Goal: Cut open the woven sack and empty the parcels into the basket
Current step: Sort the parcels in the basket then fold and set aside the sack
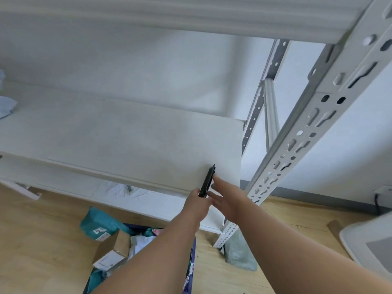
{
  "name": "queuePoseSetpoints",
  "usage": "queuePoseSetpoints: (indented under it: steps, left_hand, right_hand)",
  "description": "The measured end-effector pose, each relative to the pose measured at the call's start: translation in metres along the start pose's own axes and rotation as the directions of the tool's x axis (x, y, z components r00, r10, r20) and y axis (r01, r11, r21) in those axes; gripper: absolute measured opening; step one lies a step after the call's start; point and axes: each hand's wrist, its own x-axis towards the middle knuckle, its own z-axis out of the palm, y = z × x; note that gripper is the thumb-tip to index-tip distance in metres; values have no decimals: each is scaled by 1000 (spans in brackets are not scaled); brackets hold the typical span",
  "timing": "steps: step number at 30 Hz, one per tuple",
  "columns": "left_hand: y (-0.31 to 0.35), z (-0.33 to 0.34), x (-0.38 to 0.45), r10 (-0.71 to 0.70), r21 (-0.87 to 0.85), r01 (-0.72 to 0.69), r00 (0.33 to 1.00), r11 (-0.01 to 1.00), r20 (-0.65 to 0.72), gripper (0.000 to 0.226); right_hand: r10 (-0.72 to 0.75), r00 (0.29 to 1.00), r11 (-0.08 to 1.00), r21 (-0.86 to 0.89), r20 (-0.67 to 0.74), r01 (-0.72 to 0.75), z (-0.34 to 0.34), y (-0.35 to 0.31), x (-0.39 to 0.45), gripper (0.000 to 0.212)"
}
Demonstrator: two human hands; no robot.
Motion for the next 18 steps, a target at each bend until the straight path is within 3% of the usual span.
queuePoseSetpoints:
  steps: [2,4,9,12,15,18]
  left_hand:
    - [2,-4,7,-4,-49,2,999,999,-50,47]
    - [5,-8,9,42,-47,-46,996,998,-75,28]
    - [7,-13,21,65,132,-64,998,989,-6,37]
    - [14,-17,26,74,170,-86,994,982,76,41]
    - [19,-22,29,116,178,-137,986,974,123,59]
    - [24,-22,16,184,180,-212,970,961,160,57]
  right_hand:
    - [-14,998,998,-64,-57,10,4,-1,5,49]
    - [-4,997,987,-163,-78,-9,7,5,9,61]
    - [-1,1000,998,-68,-5,1,12,18,21,41]
    - [-35,999,999,-20,-34,35,10,4,22,35]
    - [-76,997,990,117,-34,80,10,-12,14,22]
    - [-87,996,992,85,-28,89,12,-10,8,39]
